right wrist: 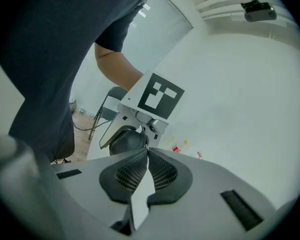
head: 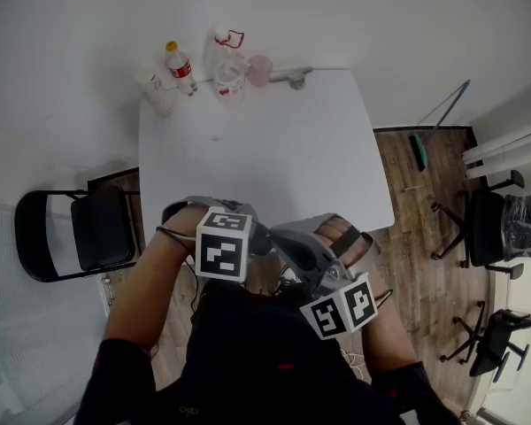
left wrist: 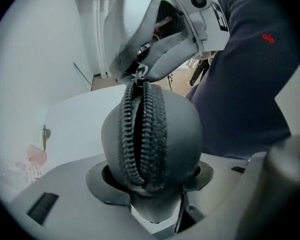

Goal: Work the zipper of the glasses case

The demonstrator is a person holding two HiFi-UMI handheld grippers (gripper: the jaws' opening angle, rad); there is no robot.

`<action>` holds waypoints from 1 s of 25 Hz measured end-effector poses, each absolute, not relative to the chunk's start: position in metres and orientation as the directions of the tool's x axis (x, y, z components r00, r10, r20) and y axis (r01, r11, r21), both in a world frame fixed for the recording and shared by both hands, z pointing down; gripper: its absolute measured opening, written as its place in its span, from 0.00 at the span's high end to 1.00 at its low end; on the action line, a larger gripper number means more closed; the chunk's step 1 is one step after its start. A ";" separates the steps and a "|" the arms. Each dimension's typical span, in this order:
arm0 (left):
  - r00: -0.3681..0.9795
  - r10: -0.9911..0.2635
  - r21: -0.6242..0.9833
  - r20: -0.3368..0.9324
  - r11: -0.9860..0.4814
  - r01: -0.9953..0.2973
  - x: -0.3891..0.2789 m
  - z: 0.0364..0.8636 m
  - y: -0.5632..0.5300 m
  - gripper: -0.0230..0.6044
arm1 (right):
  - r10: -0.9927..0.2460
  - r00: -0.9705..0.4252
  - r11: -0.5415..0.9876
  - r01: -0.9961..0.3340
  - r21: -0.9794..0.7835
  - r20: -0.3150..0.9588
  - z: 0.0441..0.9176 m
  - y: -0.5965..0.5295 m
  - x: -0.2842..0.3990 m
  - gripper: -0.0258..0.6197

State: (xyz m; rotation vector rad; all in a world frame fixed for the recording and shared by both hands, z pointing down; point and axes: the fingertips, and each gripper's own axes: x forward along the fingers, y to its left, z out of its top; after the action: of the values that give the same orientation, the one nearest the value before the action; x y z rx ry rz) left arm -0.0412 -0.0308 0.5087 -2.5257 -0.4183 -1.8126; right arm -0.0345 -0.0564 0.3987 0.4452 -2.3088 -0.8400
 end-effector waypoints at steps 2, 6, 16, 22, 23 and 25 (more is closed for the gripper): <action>0.276 0.213 0.150 0.937 -0.961 0.231 -0.042 0.512 -0.030 0.55 | -0.492 -0.742 0.742 -0.082 0.666 0.456 0.400 -0.056 -0.036 0.93; 0.363 0.209 0.133 0.908 -0.966 0.222 -0.037 0.505 -0.033 0.55 | -0.488 -0.761 0.760 -0.130 0.637 0.427 0.394 -0.058 -0.036 0.93; 0.623 0.057 0.017 0.780 -0.997 0.071 -0.029 0.482 -0.062 0.55 | -0.620 -0.718 0.734 -0.390 0.556 0.316 0.380 -0.088 -0.001 0.91; 0.823 -0.154 -0.076 0.546 -0.988 -0.134 -0.024 0.425 -0.091 0.55 | -0.692 -0.702 0.705 -0.606 0.367 0.169 0.359 -0.108 0.025 0.91; 0.854 -0.198 -0.082 0.481 -0.980 -0.181 -0.023 0.410 -0.096 0.55 | -0.705 -0.695 0.696 -0.644 0.317 0.137 0.354 -0.110 0.030 0.91; 0.899 -0.279 -0.056 0.339 -0.959 -0.277 -0.024 0.376 -0.104 0.55 | -0.727 -0.681 0.681 -0.697 0.224 0.091 0.346 -0.112 0.039 0.91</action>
State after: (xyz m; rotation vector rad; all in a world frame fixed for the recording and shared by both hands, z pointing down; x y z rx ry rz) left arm -0.0236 -0.1044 0.3760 -3.0548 0.4468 -0.5465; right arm 0.0394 -0.1121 0.3458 1.1624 -2.7198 -0.2555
